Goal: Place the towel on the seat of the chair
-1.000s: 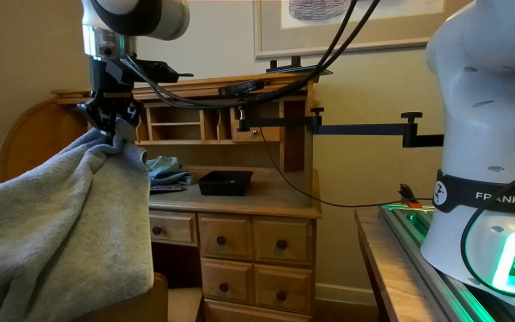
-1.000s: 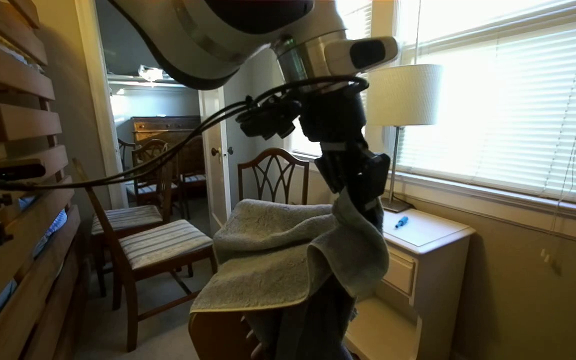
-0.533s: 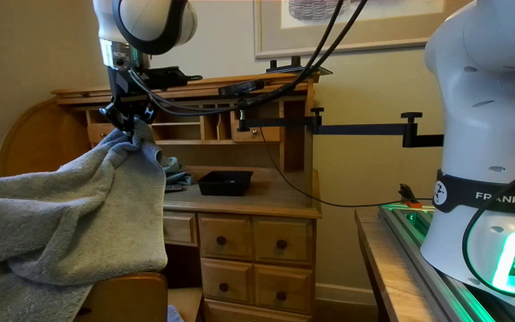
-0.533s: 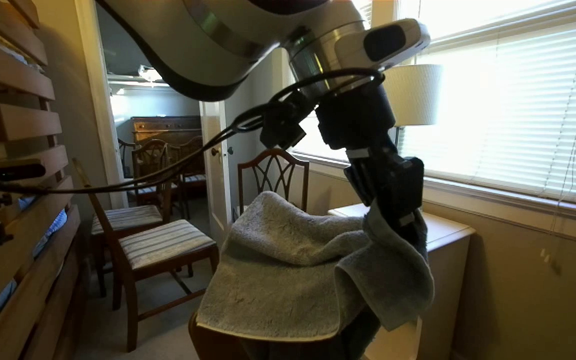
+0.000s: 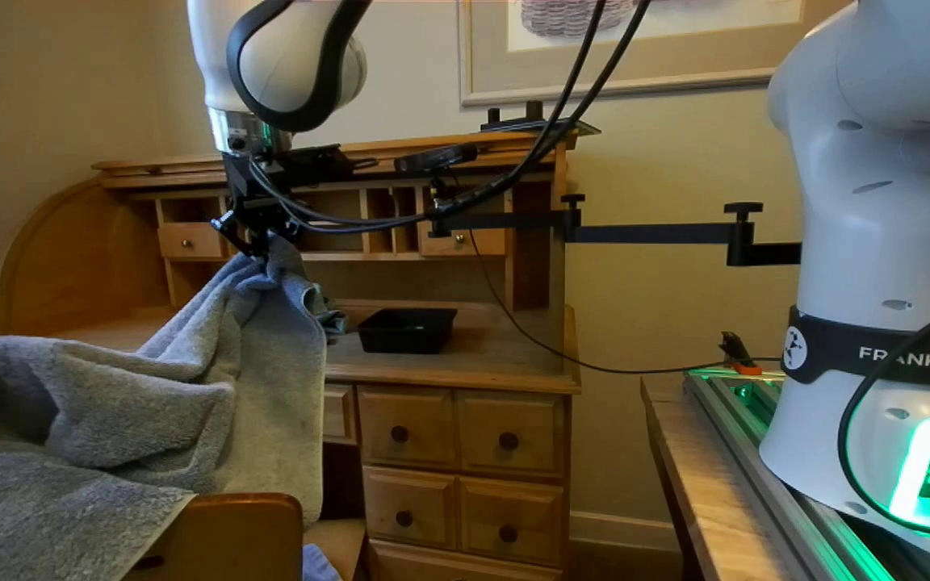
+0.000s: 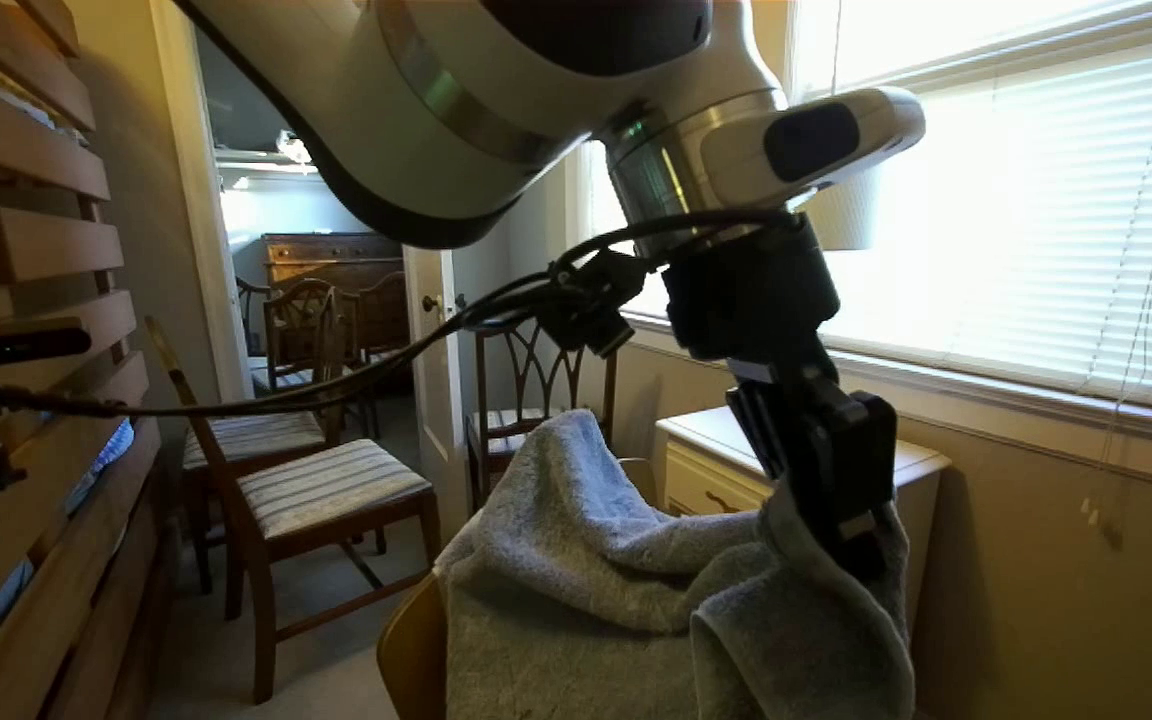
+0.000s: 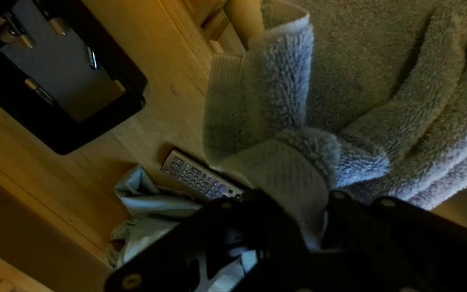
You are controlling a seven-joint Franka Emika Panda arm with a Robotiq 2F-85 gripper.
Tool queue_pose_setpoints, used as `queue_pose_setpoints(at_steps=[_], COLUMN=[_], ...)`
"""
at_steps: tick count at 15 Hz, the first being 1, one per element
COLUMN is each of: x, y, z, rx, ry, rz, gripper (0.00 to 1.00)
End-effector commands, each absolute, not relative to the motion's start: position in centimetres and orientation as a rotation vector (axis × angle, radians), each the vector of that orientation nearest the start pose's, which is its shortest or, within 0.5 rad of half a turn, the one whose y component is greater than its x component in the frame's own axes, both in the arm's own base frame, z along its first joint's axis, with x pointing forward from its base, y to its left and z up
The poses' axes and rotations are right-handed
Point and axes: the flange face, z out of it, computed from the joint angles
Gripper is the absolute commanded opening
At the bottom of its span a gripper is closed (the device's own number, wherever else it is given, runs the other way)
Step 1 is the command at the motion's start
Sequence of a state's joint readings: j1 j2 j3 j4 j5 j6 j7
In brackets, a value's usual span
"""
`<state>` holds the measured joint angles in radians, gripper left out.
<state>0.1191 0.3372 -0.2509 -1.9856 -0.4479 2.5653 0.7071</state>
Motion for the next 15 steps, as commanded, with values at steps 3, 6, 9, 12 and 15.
queue_pose_setpoints(at_steps=[3,6,9,12,15], x=[63.2,63.2,63.3,63.6,64.1], y=[-8.0,-9.4,-10.1,-9.7,-9.2], z=[30.7,29.5,28.4,27.7,27.6], rx=[-3.302,-3.308,-3.31,-3.311,-3.301], ry=[0.852,0.944,0.974,0.944,0.916], rz=[-0.58,-0.535,-0.512,-0.504,-0.515], gripper=[0.05,0.05,0.05,0.05,0.05])
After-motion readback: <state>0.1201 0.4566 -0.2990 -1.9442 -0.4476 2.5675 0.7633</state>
